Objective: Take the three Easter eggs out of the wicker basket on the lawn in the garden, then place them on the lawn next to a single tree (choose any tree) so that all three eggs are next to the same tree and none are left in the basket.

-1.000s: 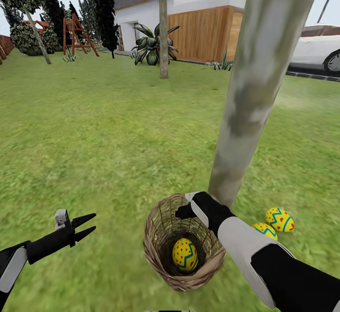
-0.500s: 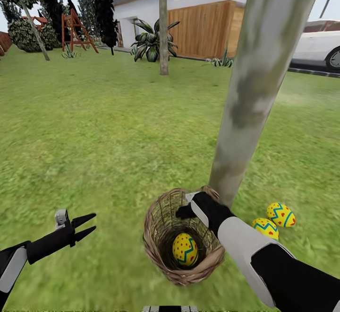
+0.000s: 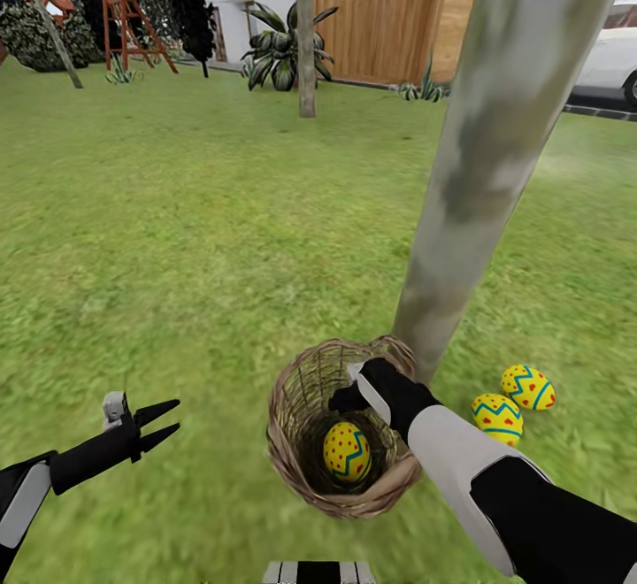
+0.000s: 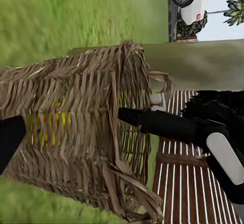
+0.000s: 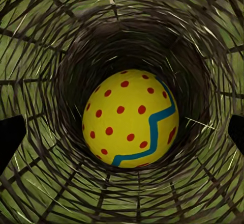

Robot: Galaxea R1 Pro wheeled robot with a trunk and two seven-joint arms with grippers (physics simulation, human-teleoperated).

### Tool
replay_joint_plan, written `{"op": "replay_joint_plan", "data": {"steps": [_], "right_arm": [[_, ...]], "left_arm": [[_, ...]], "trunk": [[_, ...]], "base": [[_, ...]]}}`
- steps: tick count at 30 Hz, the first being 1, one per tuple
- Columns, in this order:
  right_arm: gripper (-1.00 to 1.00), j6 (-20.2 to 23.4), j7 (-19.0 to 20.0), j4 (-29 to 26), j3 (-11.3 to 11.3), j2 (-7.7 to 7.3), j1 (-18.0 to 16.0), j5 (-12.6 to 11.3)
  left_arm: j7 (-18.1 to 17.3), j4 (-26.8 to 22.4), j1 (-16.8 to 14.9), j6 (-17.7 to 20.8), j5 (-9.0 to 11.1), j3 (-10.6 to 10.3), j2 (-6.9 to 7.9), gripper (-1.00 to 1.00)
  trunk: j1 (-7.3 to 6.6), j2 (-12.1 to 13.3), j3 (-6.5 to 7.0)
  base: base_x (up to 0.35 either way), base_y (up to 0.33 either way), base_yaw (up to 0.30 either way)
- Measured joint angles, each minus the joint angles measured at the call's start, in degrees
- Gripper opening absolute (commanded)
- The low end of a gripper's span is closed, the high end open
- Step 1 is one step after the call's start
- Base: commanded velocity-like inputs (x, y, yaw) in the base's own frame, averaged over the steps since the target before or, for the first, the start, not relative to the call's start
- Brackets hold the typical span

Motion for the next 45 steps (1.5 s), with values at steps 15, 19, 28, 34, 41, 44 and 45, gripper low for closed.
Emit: {"op": "replay_joint_plan", "data": {"steps": [15,19,28,34,41,44,45], "right_arm": [[1.00,0.0,0.0,-0.3,0.1,0.00,0.0,0.1],[1.00,0.0,0.0,-0.3,0.1,0.00,0.0,0.1],[1.00,0.0,0.0,-0.5,0.1,0.00,0.0,0.1],[1.00,-0.3,-0.1,-0.6,0.1,0.00,0.0,0.2],[1.00,-1.9,-0.5,-0.6,0.0,0.00,0.0,0.3],[1.00,-2.3,-0.5,-0.6,0.0,0.00,0.0,0.4],[1.00,-2.9,-0.5,-0.6,0.0,0.00,0.0,0.4]], "left_arm": [[0.0,0.0,0.0,0.0,0.0,0.0,0.02,1.00],[0.0,0.0,0.0,0.0,0.0,0.0,0.02,1.00],[0.0,0.0,0.0,0.0,0.1,0.0,0.09,1.00],[0.0,0.0,0.0,0.0,0.1,0.0,0.08,1.00],[0.0,0.0,0.0,0.0,0.0,0.0,0.08,1.00],[0.0,0.0,0.0,0.0,0.0,0.0,0.08,1.00],[0.0,0.0,0.0,0.0,0.0,0.0,0.09,1.00]], "trunk": [[0.39,-0.2,-4.67],[0.46,-0.2,-5.71],[0.46,-0.2,-6.53],[0.46,-0.2,-7.08],[0.46,-0.2,-7.71],[0.46,-0.2,-7.99],[0.46,-0.2,-8.08]], "base": [[0.000,0.000,0.000],[0.000,0.000,0.000],[0.000,0.000,0.000],[0.000,0.000,0.000],[0.000,0.000,0.000],[0.000,0.000,0.000],[0.000,0.000,0.000]]}}
